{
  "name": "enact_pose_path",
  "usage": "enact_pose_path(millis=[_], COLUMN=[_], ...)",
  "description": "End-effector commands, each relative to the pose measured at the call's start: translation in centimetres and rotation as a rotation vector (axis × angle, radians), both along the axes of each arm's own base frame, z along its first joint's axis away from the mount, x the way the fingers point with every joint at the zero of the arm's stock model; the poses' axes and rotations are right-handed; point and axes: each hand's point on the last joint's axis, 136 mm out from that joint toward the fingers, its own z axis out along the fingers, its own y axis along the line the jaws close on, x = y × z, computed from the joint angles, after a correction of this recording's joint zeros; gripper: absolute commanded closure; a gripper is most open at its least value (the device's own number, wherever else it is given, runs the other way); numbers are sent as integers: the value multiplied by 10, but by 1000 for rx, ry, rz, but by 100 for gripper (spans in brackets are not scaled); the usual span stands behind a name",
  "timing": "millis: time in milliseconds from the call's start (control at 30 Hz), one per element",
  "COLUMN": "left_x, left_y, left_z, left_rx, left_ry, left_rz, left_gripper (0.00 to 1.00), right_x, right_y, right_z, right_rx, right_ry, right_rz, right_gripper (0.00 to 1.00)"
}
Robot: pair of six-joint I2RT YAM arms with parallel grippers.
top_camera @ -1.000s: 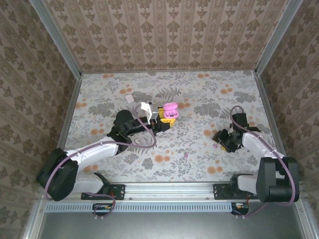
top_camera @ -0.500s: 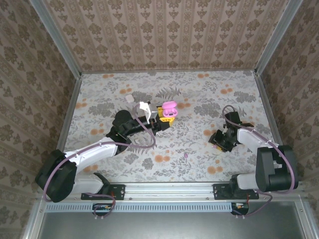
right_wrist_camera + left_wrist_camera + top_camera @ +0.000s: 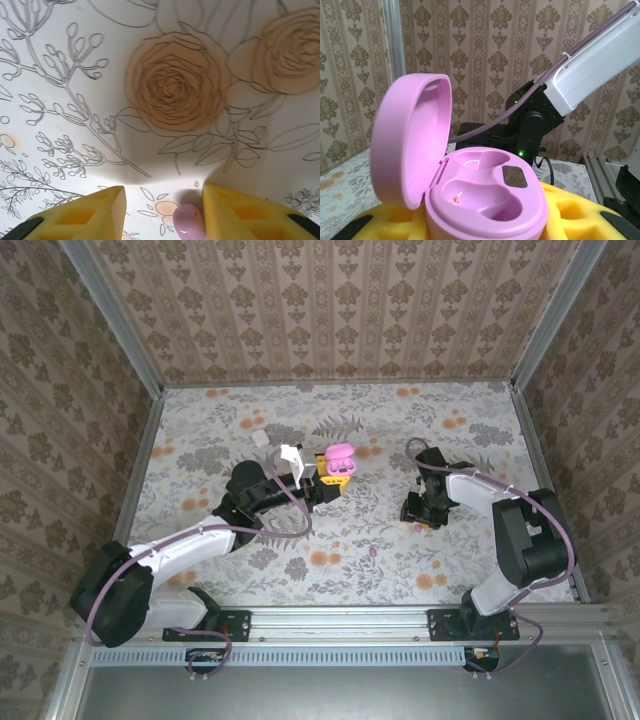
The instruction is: Insert wireless bluetooth earbuds into charging case
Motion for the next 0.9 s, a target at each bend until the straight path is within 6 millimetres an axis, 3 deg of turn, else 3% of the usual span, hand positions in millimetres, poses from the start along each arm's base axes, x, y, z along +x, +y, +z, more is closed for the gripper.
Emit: enact_pose_path(millis=[0,333,867], left_x=[-7,-7,-6], left_y=[5,7,6], left_z=[17,15,16], left_rx=[-27,-20,-21], left_ry=[-62,-67,-67], left_rz=[10,21,18], left_gripper=[65,65,65], right_x=[-4,-7,-15], right_y=[-10,-19,-8], right_z=[3,27,15], right_rx=[-89,-135,-112], right_ry=[20,-41,23], right_rz=[39,67,75], right_gripper=[53,53,55])
